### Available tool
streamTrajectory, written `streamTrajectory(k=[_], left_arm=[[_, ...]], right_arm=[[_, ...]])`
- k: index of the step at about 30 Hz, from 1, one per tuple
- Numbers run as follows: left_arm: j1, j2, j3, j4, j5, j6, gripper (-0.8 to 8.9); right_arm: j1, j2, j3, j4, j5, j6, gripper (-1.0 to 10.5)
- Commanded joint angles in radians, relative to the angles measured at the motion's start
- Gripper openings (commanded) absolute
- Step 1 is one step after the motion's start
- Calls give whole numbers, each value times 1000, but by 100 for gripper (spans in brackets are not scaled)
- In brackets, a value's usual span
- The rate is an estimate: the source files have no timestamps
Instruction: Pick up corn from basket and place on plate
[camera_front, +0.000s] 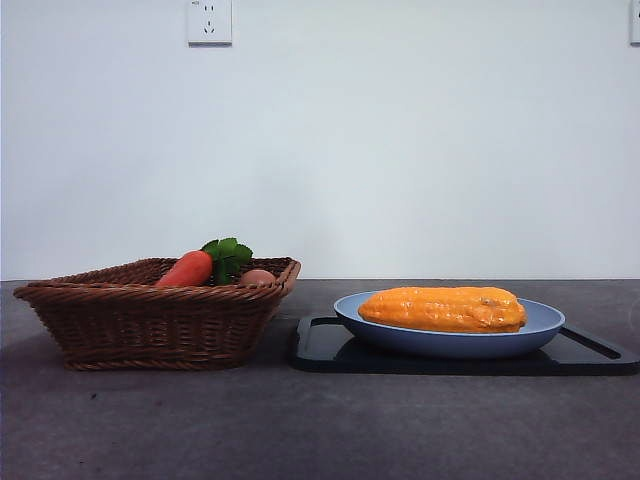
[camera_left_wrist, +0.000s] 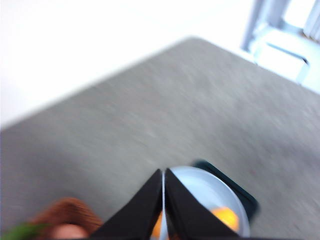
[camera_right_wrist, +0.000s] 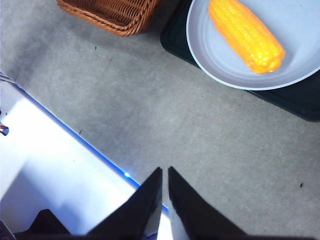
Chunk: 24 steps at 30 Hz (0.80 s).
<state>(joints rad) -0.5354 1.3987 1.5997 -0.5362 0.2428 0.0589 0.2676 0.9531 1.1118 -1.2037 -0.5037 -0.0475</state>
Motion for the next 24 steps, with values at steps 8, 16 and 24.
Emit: streamTrajectory(k=[8, 16, 24], left_arm=[[322, -288, -132, 51, 3, 16, 7], [529, -627, -598, 353, 0, 30, 7], [587, -882, -1004, 531, 0, 27, 7]], right_arm=[[3, 6, 18, 6, -1, -6, 2], [3, 6, 18, 6, -1, -7, 2], [3, 6, 18, 6, -1, -7, 2]])
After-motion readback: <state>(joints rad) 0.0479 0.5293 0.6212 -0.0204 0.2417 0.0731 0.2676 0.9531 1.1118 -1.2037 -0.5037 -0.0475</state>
